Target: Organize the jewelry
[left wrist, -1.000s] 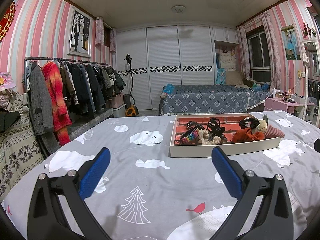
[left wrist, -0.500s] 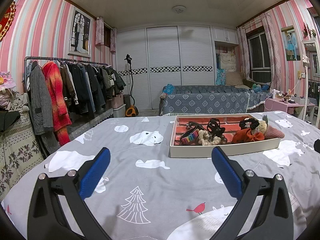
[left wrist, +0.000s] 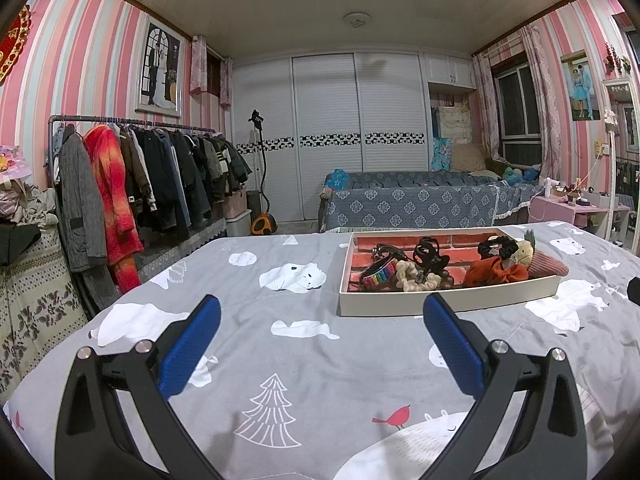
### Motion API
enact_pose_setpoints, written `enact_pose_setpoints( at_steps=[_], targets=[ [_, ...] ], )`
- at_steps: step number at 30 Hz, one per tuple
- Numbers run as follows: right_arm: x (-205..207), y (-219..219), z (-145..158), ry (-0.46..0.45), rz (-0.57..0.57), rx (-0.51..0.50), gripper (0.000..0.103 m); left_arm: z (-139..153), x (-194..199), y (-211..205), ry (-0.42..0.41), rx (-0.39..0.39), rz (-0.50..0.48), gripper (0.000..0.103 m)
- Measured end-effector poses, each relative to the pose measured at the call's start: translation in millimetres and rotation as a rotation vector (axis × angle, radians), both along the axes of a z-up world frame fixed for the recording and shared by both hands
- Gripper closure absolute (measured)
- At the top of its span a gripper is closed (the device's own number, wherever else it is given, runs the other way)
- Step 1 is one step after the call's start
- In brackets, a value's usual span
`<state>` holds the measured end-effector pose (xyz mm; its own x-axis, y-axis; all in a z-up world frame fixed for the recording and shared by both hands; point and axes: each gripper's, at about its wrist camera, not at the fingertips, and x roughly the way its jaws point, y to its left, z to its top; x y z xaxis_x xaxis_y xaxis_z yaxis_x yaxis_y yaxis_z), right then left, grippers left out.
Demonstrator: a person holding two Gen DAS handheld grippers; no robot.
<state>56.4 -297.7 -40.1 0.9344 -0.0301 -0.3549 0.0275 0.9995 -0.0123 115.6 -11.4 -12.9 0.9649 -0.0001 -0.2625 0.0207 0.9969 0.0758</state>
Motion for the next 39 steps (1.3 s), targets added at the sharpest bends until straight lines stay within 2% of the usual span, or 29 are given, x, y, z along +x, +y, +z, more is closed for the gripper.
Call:
enact_pose_setpoints(
  at_steps=[39],
  targets=[
    [-1.0, -0.6, -0.6, -0.001, -0.001, -0.006, 0.005, -0.4, 0.6, -1.2, -0.002, -0.010, 0.004, 0.004]
  ],
)
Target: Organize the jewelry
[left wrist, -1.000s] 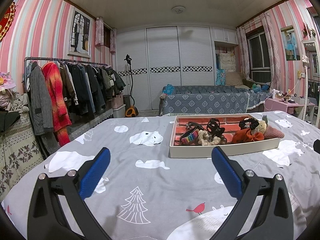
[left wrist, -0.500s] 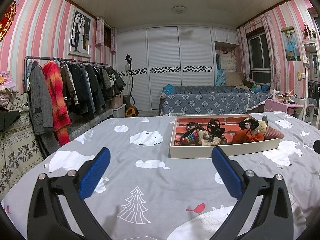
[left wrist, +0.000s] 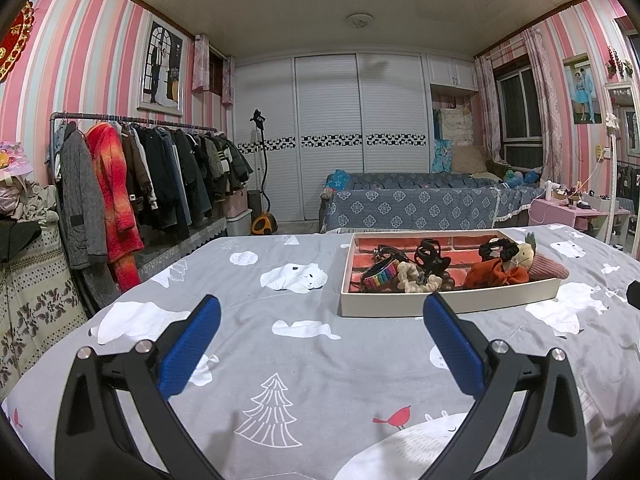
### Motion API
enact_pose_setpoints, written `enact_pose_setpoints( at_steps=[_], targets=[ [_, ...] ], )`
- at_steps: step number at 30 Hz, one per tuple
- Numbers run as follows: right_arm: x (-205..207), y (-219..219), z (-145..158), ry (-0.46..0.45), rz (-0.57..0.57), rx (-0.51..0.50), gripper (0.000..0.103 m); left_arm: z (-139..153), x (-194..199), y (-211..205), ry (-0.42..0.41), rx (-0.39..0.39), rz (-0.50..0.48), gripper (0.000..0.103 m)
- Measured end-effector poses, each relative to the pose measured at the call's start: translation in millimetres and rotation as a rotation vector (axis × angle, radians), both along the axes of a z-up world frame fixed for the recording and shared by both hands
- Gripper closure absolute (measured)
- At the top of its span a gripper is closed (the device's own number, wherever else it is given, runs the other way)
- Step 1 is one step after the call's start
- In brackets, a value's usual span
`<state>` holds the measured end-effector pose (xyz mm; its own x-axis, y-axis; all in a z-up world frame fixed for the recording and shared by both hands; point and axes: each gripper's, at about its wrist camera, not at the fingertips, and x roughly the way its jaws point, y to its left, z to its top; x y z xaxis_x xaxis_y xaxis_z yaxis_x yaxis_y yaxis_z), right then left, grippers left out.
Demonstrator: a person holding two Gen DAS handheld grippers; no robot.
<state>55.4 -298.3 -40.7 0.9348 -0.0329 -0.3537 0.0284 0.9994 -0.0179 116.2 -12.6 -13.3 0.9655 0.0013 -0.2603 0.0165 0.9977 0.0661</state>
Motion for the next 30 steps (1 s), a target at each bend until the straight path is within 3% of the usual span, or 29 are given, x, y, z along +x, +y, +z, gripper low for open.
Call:
enact_pose_setpoints(
  at_steps=[30],
  targets=[
    [0.9, -1.4, 0.0, 0.003, -0.001, -0.002, 0.005, -0.4, 0.0, -2.5, 0.004, 0.005, -0.004, 0.004]
  ],
)
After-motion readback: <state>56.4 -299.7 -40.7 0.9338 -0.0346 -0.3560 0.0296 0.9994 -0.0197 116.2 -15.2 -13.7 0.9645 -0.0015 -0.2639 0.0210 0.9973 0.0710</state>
